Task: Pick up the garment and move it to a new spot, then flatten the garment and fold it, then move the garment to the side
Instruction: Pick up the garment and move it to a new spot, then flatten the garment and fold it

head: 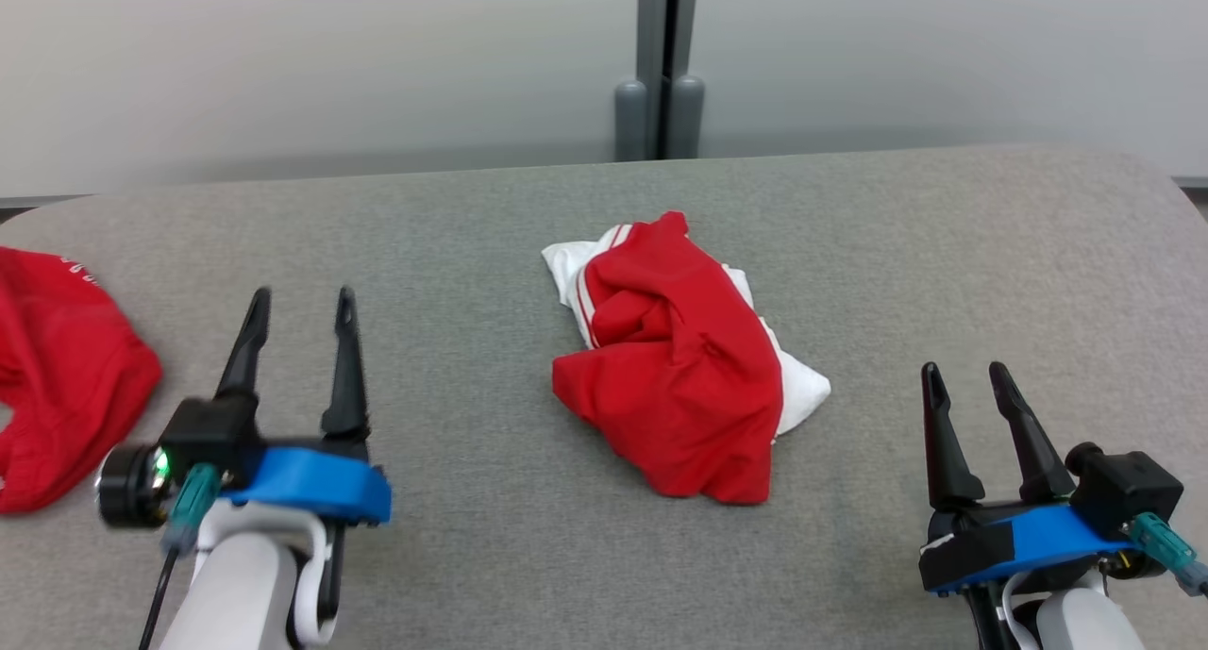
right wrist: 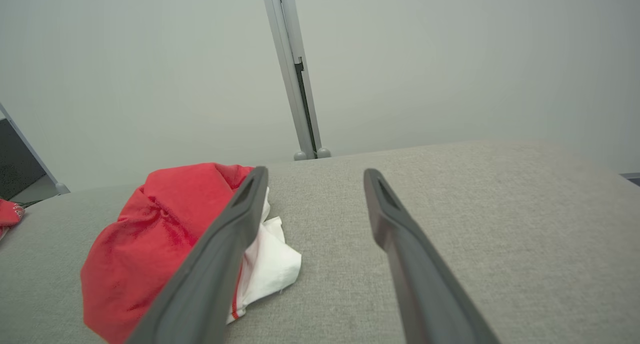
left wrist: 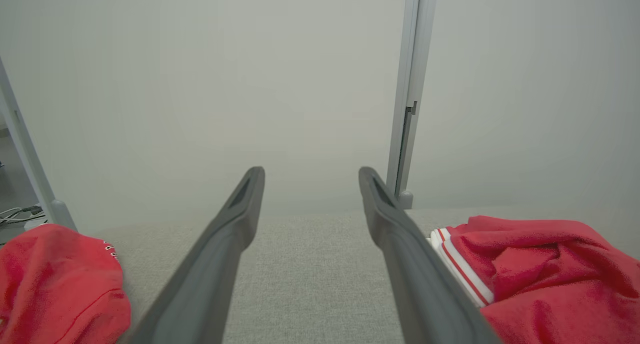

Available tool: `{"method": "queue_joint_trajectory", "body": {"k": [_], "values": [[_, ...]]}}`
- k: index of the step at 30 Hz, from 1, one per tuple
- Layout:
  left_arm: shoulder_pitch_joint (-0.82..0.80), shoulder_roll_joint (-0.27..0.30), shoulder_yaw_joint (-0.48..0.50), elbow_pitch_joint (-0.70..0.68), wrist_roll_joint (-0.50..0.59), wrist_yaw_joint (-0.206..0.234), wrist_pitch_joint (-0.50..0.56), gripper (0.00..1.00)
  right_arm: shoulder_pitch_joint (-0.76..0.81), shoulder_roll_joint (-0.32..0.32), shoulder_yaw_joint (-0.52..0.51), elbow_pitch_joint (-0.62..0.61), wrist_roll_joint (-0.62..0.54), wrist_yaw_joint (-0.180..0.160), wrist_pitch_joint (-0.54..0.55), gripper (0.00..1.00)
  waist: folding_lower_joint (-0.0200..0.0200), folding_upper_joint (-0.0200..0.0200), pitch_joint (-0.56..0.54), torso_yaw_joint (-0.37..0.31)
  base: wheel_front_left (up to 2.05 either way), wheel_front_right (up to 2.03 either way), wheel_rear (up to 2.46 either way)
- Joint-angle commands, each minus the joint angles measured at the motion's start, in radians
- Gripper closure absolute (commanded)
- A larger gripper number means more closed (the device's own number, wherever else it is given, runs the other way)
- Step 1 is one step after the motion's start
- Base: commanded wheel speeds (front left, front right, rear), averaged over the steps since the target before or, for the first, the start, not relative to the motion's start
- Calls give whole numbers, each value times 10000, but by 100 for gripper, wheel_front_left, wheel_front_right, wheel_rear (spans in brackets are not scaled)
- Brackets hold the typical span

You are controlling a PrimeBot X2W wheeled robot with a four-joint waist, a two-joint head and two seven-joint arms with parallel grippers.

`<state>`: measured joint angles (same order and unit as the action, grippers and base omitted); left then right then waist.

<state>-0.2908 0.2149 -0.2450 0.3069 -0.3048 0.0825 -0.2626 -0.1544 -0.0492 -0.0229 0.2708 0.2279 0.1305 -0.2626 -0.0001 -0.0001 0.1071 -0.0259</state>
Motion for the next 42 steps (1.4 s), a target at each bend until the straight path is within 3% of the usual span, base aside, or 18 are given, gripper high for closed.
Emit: {"method": "queue_joint_trajectory", "body": {"k": [1,9,15,42], "values": [[355,42,216,-224,124,87,-28,0,182,-20,14,35,-69,5,-35,0,1,1,-35,92,0,0,0],[2035,-106,1202,-909,684,163,-30,0,457,-21,27,191,-92,5,-34,0,1,1,-348,487,0,0,0],[2695,-239,1227,-738,924,-229,-30,0,689,-21,5,342,-234,5,-34,0,1,1,-535,651,0,0,0],[2483,-751,1724,-233,1474,-700,-31,0,627,-23,-27,831,-382,5,-36,0,1,1,-477,553,0,0,0]]}}
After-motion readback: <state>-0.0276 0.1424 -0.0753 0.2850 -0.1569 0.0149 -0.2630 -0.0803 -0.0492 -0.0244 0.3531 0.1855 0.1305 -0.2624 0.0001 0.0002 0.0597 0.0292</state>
